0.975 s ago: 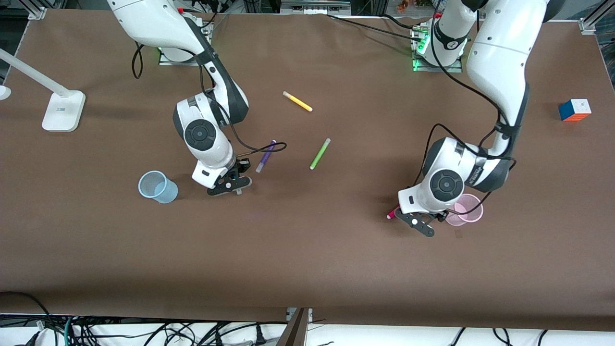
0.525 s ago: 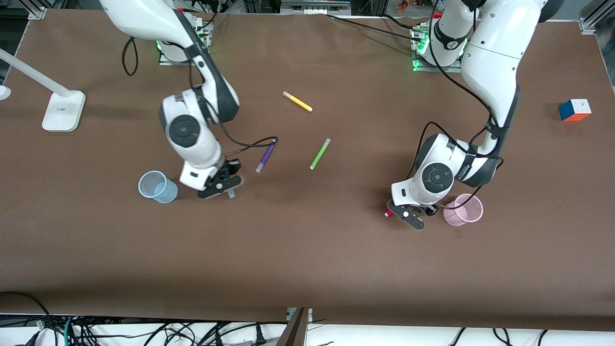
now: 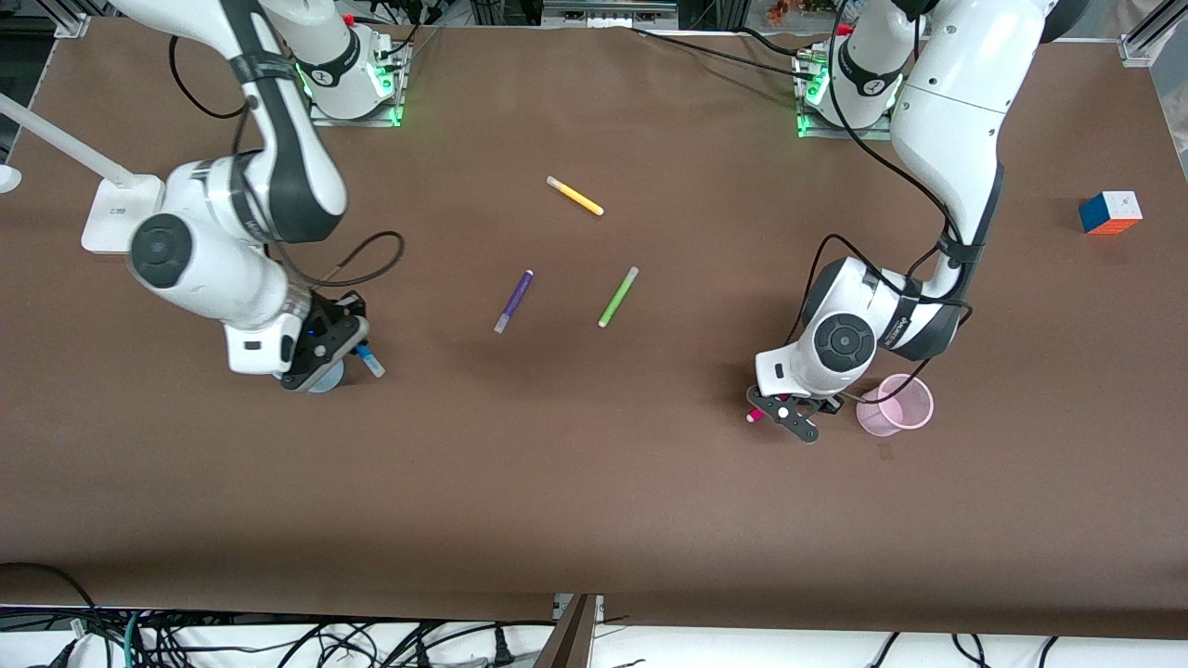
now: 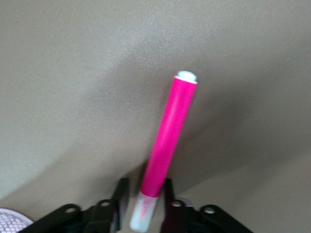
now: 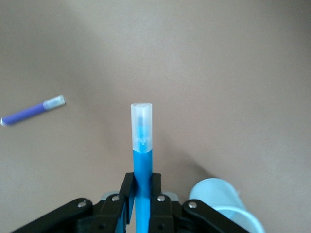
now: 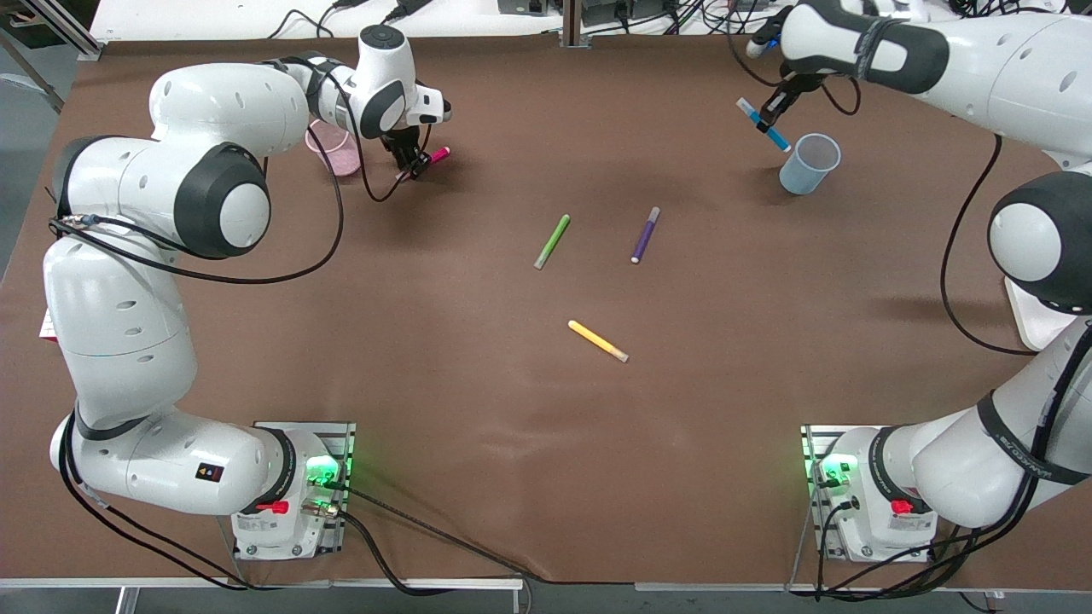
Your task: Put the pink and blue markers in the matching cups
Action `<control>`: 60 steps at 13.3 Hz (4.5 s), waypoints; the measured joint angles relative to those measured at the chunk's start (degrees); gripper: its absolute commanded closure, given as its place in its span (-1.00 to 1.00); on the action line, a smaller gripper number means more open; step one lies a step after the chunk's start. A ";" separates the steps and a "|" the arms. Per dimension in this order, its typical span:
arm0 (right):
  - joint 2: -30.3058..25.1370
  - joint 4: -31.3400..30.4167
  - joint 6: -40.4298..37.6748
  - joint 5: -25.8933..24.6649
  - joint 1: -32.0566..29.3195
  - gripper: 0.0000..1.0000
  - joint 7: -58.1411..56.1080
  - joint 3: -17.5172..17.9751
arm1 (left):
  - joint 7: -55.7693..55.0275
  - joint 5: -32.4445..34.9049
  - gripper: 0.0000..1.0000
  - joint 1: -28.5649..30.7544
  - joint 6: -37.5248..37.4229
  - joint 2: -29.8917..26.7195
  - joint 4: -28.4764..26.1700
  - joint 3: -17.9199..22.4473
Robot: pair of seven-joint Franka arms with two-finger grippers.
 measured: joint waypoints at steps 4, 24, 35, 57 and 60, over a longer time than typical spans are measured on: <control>0.17 -0.15 -1.39 12.44 -0.98 1.00 -23.95 -5.20 | 1.21 1.17 1.00 -0.33 -0.73 -2.91 0.31 -0.09; 8.78 -0.05 -16.66 41.82 -17.04 -0.65 -72.24 -5.91 | 27.08 34.79 -0.99 0.80 -43.22 1.68 17.72 2.05; 8.46 13.04 -20.12 28.48 -15.86 -1.00 -34.36 -5.47 | 8.77 13.27 -1.00 0.94 -45.30 -11.26 21.19 2.08; -17.18 22.57 -46.07 -15.79 -22.95 -1.00 53.80 16.31 | -10.22 -7.35 -1.00 14.49 -39.55 -44.10 2.27 2.11; -16.32 22.63 -47.81 -15.99 -24.06 -1.00 53.80 15.44 | -10.24 -7.35 -1.00 14.46 -39.54 -44.10 2.27 2.11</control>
